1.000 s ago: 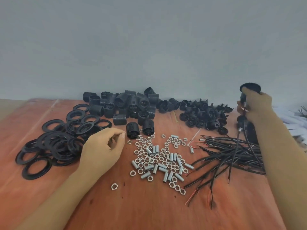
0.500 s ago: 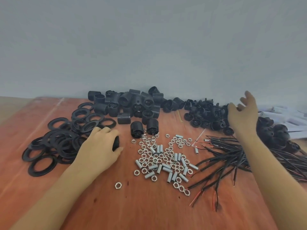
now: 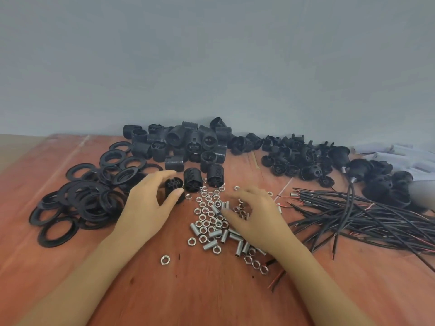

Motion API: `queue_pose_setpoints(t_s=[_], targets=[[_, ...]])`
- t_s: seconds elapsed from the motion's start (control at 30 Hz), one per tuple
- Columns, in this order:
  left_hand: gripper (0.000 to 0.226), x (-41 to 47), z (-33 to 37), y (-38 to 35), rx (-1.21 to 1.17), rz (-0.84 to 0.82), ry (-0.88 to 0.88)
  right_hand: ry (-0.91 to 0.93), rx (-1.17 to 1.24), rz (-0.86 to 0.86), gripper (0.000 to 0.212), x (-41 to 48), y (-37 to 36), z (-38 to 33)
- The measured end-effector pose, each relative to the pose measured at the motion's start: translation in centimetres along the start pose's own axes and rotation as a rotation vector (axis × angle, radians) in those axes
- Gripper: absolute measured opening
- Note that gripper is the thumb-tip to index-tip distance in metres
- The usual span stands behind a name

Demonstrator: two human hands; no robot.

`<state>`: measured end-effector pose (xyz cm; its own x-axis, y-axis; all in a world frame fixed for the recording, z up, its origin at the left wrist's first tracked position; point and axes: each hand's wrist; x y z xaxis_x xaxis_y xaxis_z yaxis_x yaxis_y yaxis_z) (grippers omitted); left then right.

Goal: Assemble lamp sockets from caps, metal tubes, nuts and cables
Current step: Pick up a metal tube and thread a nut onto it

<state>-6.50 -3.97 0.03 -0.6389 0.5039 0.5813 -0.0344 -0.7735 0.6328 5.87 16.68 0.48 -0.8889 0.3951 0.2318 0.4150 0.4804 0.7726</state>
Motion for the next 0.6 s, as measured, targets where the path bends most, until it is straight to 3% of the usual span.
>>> queue_pose_setpoints(t_s=[0.13,0.2,0.27,0.37,0.47,0.6], targets=[[0.025,0.0,1.5,0.6,0.140,0.129,-0.345,0.052,-0.087,-0.014,0.030,-0.1,-0.6,0.1],[0.022,-0.2,2.7,0.8,0.015,0.004,-0.483,0.051,-0.075,0.012,0.027,0.0,-0.5,0.0],[0.025,-0.8,3.5,0.4,-0.019,-0.226,-0.575,0.058,-0.060,0.040,0.026,0.0,-0.5,0.0],[0.035,-1.3,3.6,0.1,-0.048,-0.452,-0.532,0.031,0.080,0.132,0.021,-0.2,-0.3,-0.2],[0.046,-1.4,2.7,0.5,-0.112,-0.507,-0.445,-0.093,0.369,0.176,0.020,-0.6,0.0,-0.7],[0.048,-1.0,1.9,1.2,-0.106,-0.555,-0.382,-0.255,0.720,0.085,0.027,-0.7,0.3,-1.2]])
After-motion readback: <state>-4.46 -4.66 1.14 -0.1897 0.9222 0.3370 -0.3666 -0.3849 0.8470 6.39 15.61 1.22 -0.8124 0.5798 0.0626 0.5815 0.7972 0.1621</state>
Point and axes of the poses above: each hand's wrist, its own x-axis towards the middle knuckle, its own y-axis out of the back of the hand, z = x × y, and after that the axes turned 12 degrees about -y, right-handed
